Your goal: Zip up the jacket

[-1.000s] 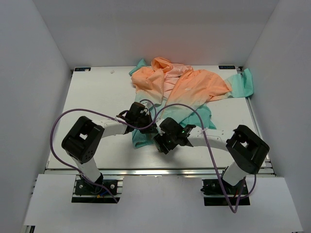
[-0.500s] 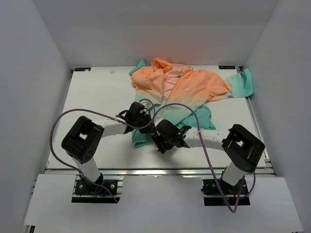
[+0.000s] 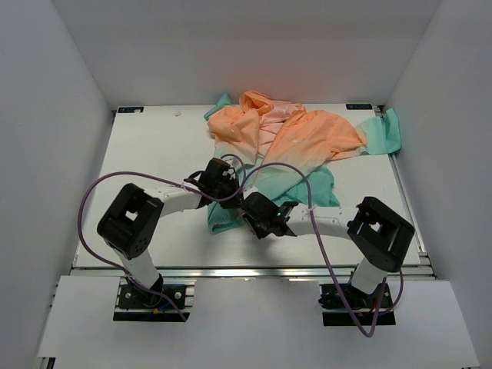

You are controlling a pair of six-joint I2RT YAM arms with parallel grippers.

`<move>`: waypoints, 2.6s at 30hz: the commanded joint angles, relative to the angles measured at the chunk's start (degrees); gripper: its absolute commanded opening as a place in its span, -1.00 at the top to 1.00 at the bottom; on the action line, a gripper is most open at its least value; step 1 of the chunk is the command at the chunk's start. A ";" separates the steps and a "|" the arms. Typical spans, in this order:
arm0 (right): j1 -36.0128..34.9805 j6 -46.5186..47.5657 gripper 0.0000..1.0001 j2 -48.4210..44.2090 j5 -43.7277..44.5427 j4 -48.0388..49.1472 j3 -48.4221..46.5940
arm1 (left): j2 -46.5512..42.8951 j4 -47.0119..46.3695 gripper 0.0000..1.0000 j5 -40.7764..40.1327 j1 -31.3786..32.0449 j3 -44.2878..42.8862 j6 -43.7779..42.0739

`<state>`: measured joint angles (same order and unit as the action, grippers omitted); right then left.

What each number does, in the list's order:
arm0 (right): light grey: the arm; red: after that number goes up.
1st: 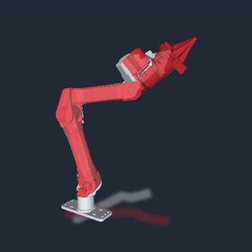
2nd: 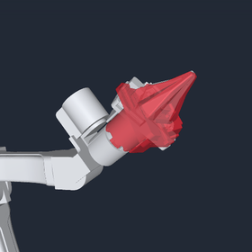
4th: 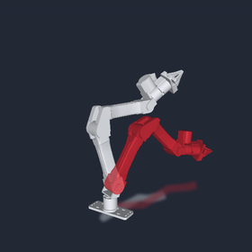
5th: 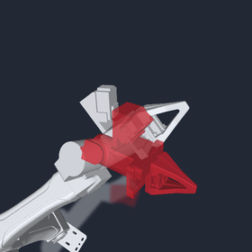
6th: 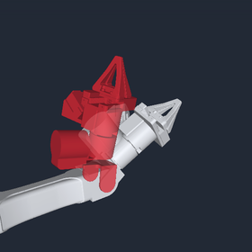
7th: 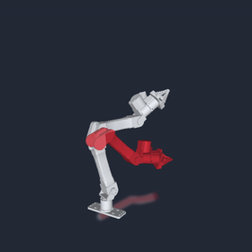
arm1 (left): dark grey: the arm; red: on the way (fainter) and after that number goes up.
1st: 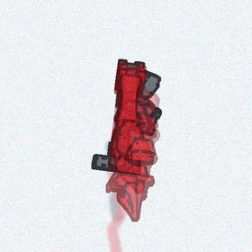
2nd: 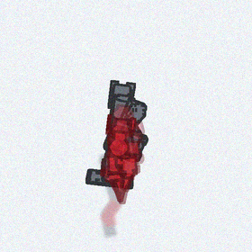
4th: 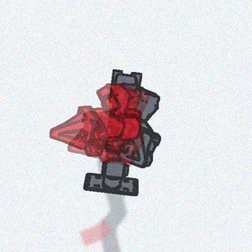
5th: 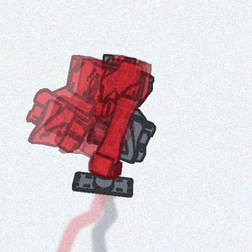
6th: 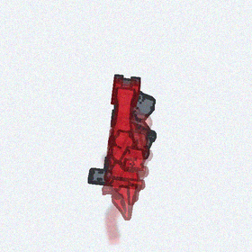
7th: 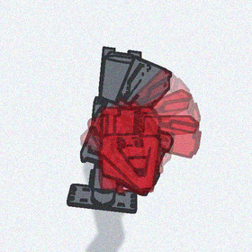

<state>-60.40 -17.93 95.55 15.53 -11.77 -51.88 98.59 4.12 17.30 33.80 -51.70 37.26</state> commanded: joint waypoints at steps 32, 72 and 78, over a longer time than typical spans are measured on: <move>13.38 -5.63 1.00 -24.36 -12.27 5.09 7.67 | -19.49 21.29 -0.96 -5.88 0.30 -4.81 -2.98; 23.22 -14.41 1.00 -51.71 -14.65 0.34 23.59 | 18.49 -60.37 -0.62 46.95 -2.60 -16.95 30.95; 23.58 -13.97 1.00 -47.91 -17.00 2.89 22.35 | 12.87 -42.95 -0.96 44.67 -3.39 -13.34 20.43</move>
<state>-37.08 -32.67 47.59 1.32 -10.13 -27.05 117.95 -46.52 61.71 30.06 -65.87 63.61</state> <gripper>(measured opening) 0.029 0.980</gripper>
